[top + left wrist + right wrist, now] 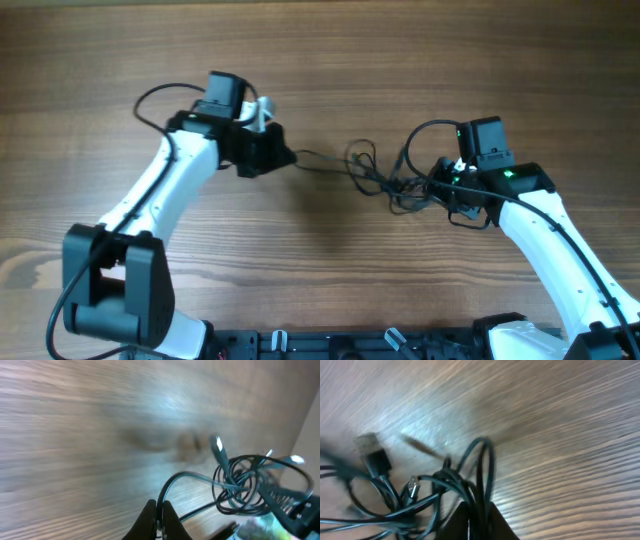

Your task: Untangle cables

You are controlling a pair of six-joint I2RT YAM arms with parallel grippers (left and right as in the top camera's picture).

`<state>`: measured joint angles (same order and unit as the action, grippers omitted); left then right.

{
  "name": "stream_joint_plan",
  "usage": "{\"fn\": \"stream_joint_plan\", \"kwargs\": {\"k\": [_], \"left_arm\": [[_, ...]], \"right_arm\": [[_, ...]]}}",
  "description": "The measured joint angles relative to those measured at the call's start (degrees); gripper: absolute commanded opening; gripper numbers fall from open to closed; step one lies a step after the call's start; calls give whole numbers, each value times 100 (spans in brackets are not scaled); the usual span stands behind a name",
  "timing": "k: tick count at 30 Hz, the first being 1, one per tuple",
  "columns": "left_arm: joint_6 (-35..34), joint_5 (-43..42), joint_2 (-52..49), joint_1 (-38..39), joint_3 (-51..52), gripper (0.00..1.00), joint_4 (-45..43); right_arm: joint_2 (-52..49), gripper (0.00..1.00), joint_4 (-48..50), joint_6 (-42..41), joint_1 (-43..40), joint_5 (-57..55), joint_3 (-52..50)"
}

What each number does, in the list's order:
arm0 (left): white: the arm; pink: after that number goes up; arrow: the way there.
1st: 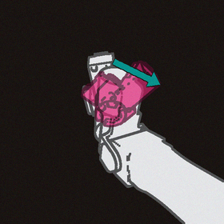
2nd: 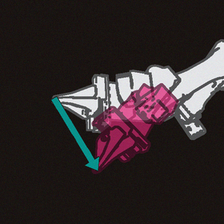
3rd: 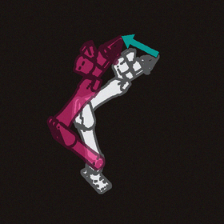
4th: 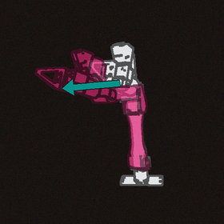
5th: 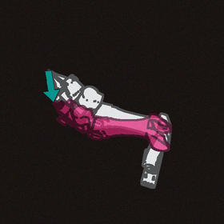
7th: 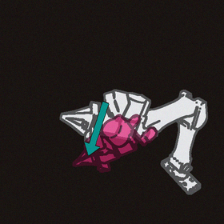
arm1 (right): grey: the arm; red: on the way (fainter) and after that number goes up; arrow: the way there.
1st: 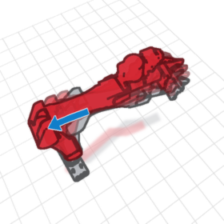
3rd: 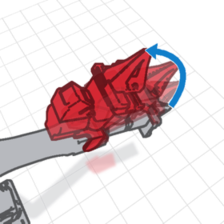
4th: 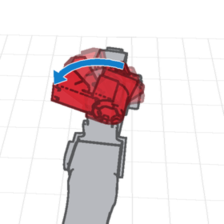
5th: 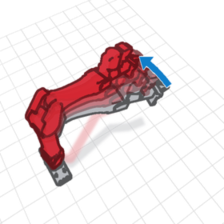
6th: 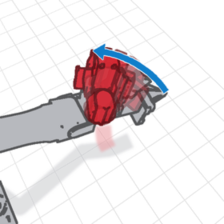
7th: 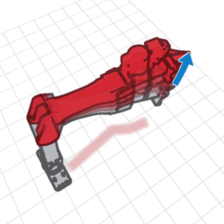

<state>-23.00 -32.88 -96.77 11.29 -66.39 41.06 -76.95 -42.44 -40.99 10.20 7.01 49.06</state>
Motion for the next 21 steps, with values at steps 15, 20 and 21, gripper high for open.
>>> {"fn": "stream_joint_plan", "kwargs": {"k": [15,20,21], "left_arm": [[114,7,0,-374,0,57,4],[387,-555,0,-273,0,59,-13],[433,-605,0,-234,0,59,-11]], "right_arm": [[0,36,289,192,-76,-190,0],[0,36,374,472,-76,240,0],[0,37,374,496,-76,273,0]]}}
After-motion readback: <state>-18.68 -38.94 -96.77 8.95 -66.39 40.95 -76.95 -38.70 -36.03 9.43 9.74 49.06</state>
